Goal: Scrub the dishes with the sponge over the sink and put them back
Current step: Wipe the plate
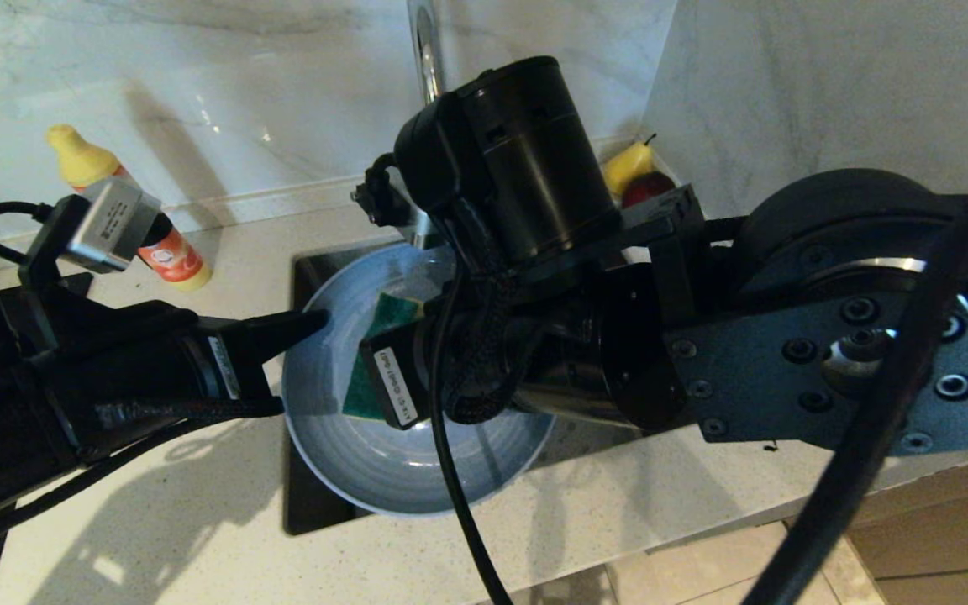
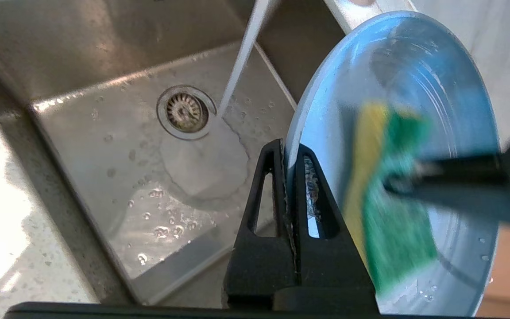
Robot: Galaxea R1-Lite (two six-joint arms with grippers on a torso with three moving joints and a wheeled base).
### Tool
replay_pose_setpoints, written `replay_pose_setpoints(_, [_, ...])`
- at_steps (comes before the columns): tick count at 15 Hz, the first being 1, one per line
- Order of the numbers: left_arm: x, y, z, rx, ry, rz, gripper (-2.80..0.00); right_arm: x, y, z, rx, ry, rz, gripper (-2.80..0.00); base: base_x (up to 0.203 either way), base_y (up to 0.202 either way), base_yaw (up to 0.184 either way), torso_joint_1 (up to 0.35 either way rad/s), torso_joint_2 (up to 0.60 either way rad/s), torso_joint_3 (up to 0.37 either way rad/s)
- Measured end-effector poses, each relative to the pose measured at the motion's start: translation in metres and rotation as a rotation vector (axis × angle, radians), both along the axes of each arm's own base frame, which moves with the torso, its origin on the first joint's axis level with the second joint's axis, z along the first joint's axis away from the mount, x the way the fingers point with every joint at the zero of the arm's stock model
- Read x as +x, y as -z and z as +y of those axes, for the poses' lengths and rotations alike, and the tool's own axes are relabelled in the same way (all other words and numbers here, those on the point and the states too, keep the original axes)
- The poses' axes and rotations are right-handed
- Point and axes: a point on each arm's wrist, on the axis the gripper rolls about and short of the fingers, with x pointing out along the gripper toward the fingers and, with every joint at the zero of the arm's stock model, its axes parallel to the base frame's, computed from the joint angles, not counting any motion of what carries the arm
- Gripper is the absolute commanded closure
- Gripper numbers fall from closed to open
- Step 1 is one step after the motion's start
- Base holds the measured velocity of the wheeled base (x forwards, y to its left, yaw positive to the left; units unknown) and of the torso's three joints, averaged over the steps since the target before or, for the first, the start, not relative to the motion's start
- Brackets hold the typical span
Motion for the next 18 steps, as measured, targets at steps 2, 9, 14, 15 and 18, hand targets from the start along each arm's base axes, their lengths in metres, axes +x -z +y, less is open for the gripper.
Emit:
replay_pose_setpoints(2, [0.001, -0.003, 0.000, -0.014, -0.007, -0.003, 0.00, -0.005, 0.002, -0.003, -0.014, -0.009, 0.007, 0.00, 0.000, 0.000, 0.000, 0.000, 0.00, 0.000])
replay_pose_setpoints(9, [0.004, -0.008, 0.000, -0.040, -0.043, -0.003, 0.00, -0.013, 0.007, -0.031, -0.057, 0.027, 0.020, 0.00, 0.000, 0.000, 0.000, 0.000, 0.00, 0.000])
replay_pose_setpoints(14, [0.004, -0.007, 0.000, -0.039, -0.043, -0.001, 0.00, -0.001, -0.002, -0.054, -0.042, 0.088, 0.005, 0.00, 0.000, 0.000, 0.000, 0.000, 0.00, 0.000])
replay_pose_setpoints(15, [0.004, -0.006, 0.000, -0.037, -0.041, 0.002, 0.00, 0.003, -0.004, -0.058, -0.039, 0.102, 0.001, 0.00, 0.000, 0.000, 0.000, 0.000, 0.00, 0.000])
replay_pose_setpoints(18, [0.001, 0.005, 0.000, -0.013, -0.027, 0.026, 0.00, 0.012, -0.007, -0.063, -0.019, 0.124, -0.010, 0.00, 0.000, 0.000, 0.000, 0.000, 0.00, 0.000])
